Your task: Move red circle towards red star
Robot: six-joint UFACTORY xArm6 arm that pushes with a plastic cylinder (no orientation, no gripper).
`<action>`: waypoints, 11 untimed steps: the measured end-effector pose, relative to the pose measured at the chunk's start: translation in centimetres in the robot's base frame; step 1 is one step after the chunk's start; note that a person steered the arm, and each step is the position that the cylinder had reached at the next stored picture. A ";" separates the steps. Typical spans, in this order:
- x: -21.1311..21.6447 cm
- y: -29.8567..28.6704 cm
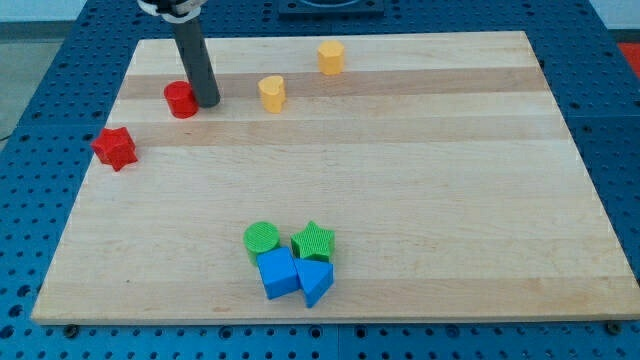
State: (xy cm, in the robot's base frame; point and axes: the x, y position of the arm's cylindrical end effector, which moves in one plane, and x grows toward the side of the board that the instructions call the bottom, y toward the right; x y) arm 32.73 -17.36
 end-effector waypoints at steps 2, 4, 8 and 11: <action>-3.3 1.0; 0.7 -6.9; 3.2 -3.3; 0.9 -4.2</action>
